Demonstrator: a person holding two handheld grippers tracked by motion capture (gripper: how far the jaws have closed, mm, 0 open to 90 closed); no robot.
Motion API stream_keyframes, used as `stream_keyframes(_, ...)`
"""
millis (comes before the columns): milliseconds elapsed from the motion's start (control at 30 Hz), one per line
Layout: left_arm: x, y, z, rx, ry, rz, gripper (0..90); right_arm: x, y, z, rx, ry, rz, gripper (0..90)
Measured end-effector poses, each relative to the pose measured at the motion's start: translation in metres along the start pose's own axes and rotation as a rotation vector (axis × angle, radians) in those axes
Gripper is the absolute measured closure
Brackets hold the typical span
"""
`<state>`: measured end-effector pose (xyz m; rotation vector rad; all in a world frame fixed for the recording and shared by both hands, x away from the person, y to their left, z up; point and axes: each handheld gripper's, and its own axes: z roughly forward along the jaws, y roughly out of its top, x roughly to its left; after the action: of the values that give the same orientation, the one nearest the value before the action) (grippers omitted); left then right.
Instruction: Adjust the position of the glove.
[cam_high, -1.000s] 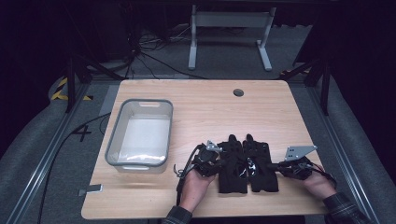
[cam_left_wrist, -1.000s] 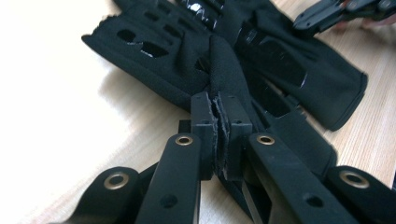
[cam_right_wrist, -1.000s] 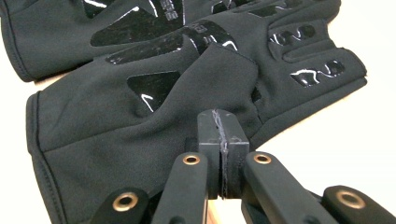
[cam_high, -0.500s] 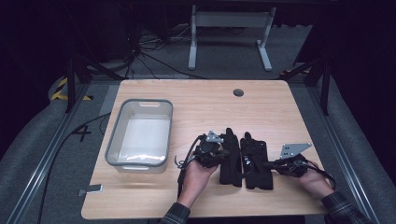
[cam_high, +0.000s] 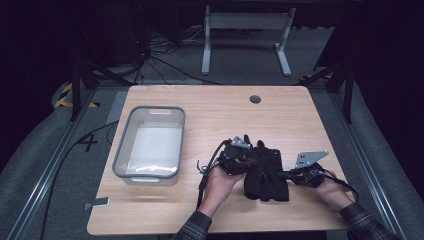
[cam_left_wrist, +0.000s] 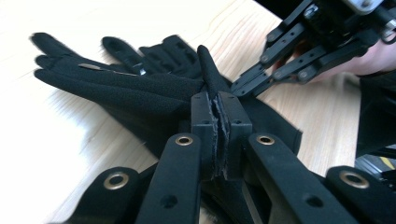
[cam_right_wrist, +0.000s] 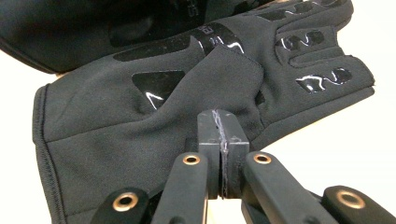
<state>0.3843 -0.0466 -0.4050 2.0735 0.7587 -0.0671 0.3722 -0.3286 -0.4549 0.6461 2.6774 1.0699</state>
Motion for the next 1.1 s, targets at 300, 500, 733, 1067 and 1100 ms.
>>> stream_keyframes(300,-0.003,0.011,0.008,0.000,-0.019,0.011,86.6,0.000,0.006,0.005,0.006,0.019,0.001,90.0)
stream_keyframes(500,-0.001,0.014,0.016,-0.003,-0.030,0.005,86.6,0.002,0.014,0.014,0.005,0.042,-0.015,90.0)
stream_keyframes(733,-0.005,0.019,0.026,0.007,-0.045,0.014,86.4,0.002,0.017,0.017,0.003,0.040,-0.023,90.0)
stream_keyframes(1067,-0.012,0.025,0.036,-0.001,-0.073,0.028,85.1,0.001,0.017,0.012,0.009,0.033,-0.024,90.0)
stream_keyframes(1100,-0.014,0.026,0.035,-0.011,-0.088,0.033,85.1,0.001,0.016,0.010,0.002,0.031,-0.018,90.0)
